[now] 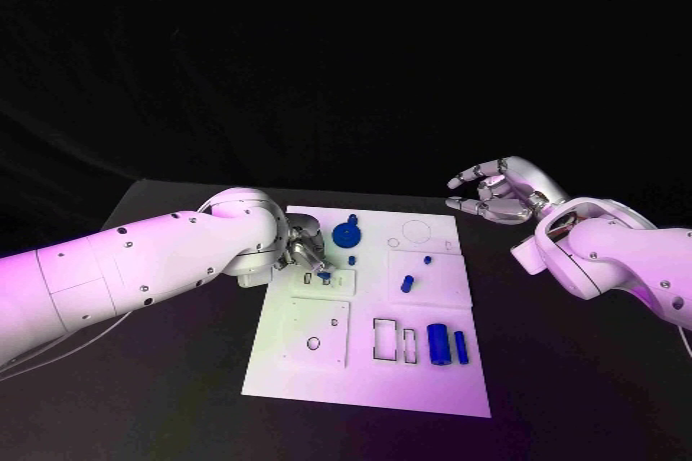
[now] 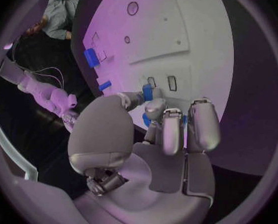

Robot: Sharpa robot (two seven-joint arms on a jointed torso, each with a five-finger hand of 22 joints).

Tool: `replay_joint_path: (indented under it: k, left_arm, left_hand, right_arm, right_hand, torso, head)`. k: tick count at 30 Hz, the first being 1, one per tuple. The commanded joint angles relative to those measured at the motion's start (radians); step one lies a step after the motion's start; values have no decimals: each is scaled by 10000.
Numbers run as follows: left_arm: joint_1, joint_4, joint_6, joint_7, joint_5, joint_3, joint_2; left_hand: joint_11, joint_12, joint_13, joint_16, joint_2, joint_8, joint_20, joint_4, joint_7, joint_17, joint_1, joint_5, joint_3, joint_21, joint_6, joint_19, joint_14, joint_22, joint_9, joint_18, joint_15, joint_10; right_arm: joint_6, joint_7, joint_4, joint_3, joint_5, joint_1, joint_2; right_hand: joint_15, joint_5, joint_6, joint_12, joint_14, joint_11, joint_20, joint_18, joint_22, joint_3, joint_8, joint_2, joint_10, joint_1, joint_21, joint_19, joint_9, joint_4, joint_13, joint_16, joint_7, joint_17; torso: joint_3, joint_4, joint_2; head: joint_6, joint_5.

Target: Assemble the parts on the task board

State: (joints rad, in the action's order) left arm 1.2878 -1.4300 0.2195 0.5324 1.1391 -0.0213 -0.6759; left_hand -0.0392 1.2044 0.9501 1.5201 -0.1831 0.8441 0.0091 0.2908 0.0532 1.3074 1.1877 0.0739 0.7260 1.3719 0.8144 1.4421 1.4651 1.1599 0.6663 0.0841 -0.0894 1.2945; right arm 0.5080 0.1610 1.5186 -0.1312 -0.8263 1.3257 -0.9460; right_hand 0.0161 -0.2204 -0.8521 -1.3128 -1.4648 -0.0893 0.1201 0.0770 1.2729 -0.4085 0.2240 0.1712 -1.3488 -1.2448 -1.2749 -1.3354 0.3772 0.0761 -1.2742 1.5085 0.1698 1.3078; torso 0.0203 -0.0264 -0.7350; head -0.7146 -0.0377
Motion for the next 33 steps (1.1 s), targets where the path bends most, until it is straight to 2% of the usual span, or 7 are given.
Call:
replay_joint_path:
  k: [1, 6, 13, 29, 33]
  left_arm:
    - [-22, -3, 142, -79, 368, 2, 57]
    - [-60, 11, 180, -72, 469, -5, 124]
    - [-90, 24, 220, -49, 571, -20, 165]
    - [-100, -27, 557, -4, 765, -24, 124]
    - [-101, -29, 590, 3, 821, -23, 117]
  left_hand:
    - [22, 58, 8, 50, -10, 64, -48, -1831, -164, 1534, -86, 51, 1883, 51, 236, 43, 808, 15, 294, -69, -83, 82]
    - [11, 84, 35, 59, -17, 90, -50, -1844, -177, 1554, -123, 67, 1899, 55, 263, 46, 812, 23, 317, -71, -91, 107]
    - [-11, 92, 22, 65, -36, 135, -63, -1894, -200, 1558, -221, 261, 1976, 61, 279, 52, 813, 37, 375, -72, -112, 122]
    - [-58, 129, 20, 97, -100, 246, -87, -2060, -244, 1616, -485, 970, 2072, 83, 308, 74, 823, 95, 541, -83, -152, 180]
    - [-59, 143, 38, 105, -105, 253, -89, -2074, -248, 1634, -501, 1021, 2075, 80, 310, 73, 827, 90, 552, -81, -154, 192]
  right_arm:
    - [-84, 34, 20, 0, -83, -6, -6]
    - [-92, 34, 26, 0, -83, -6, -11]
    - [-104, 38, 17, 0, -83, -9, -7]
    - [-136, 30, -3, -1, -83, -30, -8]
    - [-150, 26, -6, -1, -83, -32, -8]
  right_hand:
    - [-62, -7, -35, 53, -583, 71, -30, 110, -9, 10, 53, 24, 24, 83, 64, 69, 8, 27, 14, -41, -13, 604]
    - [-62, -7, -35, 53, -583, 71, -30, 110, -9, 10, 53, 24, 24, 83, 64, 69, 8, 27, 14, -41, -13, 604]
    - [-62, -7, -35, 53, -583, 71, -30, 110, -9, 10, 53, 24, 24, 83, 64, 69, 8, 27, 14, -41, -13, 604]
    - [-62, -7, -35, 53, -583, 71, -30, 110, -9, 10, 53, 24, 24, 83, 64, 69, 8, 27, 14, -41, -13, 604]
    - [-66, 19, -38, 49, -580, 75, -33, 111, -13, 18, 64, 21, 17, 89, 73, 71, 9, 37, 10, -48, -17, 591]
  torso:
    - [6, 1, -14]
    - [5, 3, -10]
    - [6, -10, -14]
    - [7, -5, -2]
    - [9, -8, -2]
  head:
    - [-9, 1]
    - [-36, 15]
    - [-69, 21]
    - [-108, -5]
    - [-112, -9]
